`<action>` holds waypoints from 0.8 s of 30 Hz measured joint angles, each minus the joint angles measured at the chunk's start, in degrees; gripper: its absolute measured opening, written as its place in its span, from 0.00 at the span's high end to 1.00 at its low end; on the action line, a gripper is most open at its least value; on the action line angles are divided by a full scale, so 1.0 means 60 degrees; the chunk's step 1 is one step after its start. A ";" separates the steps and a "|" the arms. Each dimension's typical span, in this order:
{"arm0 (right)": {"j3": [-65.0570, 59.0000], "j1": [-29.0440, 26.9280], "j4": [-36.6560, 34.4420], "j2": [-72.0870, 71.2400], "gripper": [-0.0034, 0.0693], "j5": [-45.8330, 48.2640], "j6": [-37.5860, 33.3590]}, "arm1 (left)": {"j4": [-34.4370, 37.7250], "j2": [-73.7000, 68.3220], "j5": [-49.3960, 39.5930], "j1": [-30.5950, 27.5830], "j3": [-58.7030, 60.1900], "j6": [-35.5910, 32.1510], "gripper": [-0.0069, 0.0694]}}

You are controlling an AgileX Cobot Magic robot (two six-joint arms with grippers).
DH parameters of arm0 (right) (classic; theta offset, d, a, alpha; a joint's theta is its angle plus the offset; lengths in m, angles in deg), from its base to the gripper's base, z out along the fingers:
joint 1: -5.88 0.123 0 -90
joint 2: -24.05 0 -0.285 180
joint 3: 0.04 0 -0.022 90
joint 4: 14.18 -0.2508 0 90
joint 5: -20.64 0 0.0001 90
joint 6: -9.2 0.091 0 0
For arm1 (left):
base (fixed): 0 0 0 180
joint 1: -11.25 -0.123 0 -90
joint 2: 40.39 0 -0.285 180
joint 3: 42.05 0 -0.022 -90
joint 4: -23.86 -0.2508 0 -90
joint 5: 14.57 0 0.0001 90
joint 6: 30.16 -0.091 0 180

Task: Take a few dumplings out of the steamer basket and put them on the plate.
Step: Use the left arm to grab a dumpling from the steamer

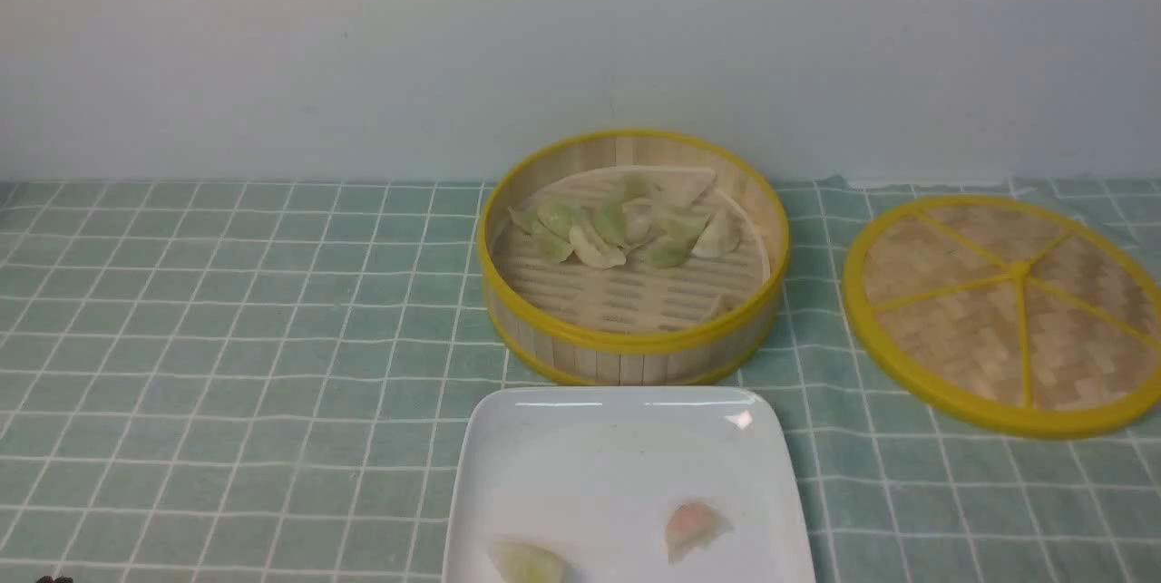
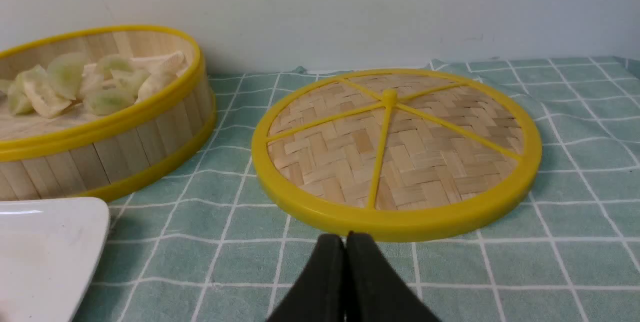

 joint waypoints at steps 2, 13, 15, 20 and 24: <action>0.0000 0.0000 -0.0012 0.0000 0.97 0.0000 0.0000 | 0.0000 0.0000 0.0000 0.0000 0.0000 0.0000 0.92; 0.0000 0.0000 -0.0004 0.0000 0.97 0.0000 0.0000 | 0.0000 0.0000 0.0000 0.0000 0.0000 0.0000 0.92; 0.0000 0.0000 -0.0004 0.0000 0.97 0.0000 0.0000 | 0.0000 0.0000 0.0000 0.0000 0.0000 0.0000 0.92; 0.0000 0.0000 -0.0004 0.0000 0.97 0.0000 0.0000 | -0.0032 0.0000 0.0267 0.0000 0.0036 0.0089 0.92; 0.0000 0.0000 -0.0013 0.0000 0.97 0.0000 0.0000 | 0.1076 0.0000 0.1577 0.0000 0.0053 0.0855 0.92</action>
